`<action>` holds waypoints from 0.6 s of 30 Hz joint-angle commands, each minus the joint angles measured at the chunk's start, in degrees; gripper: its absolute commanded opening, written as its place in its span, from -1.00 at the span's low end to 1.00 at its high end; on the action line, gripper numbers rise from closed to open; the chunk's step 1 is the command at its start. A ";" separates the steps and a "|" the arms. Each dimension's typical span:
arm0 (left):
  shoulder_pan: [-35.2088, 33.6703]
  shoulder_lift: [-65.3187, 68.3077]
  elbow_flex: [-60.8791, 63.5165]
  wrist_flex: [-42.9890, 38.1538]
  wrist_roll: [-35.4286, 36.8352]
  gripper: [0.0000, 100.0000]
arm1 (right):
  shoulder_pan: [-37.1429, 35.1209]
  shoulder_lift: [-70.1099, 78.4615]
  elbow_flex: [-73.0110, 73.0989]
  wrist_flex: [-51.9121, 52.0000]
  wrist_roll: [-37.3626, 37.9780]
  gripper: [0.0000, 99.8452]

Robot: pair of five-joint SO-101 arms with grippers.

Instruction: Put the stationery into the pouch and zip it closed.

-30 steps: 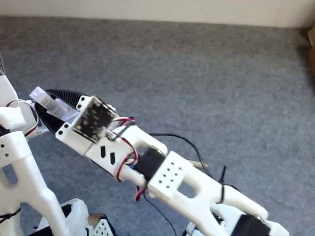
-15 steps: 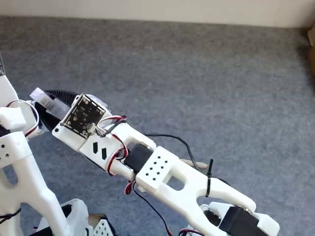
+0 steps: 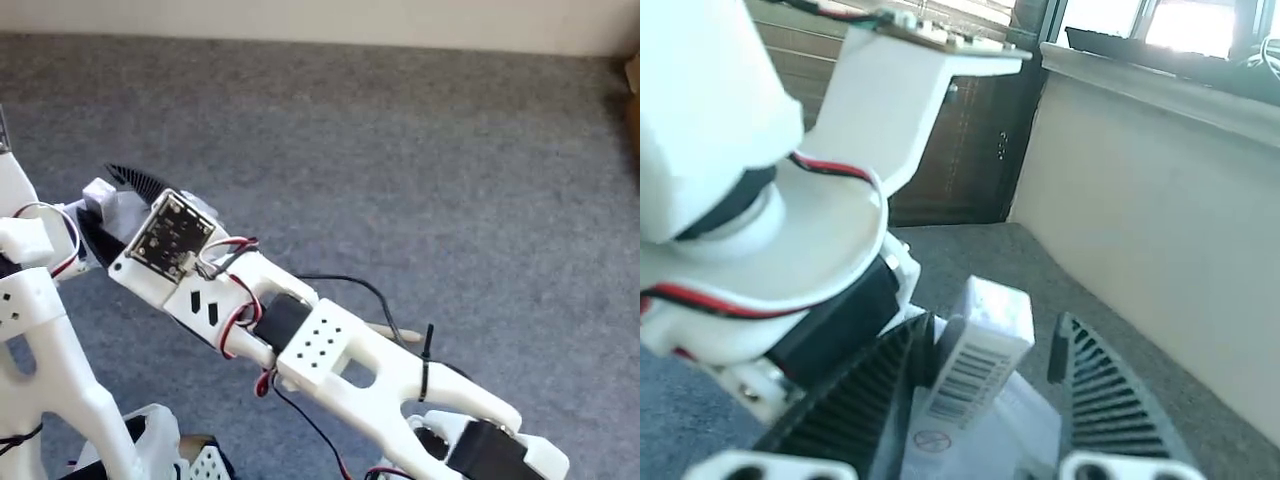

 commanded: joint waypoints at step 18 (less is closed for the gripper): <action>0.84 1.80 2.24 -0.70 0.35 -0.99 | 2.68 -9.27 0.66 -0.04 0.35 -0.66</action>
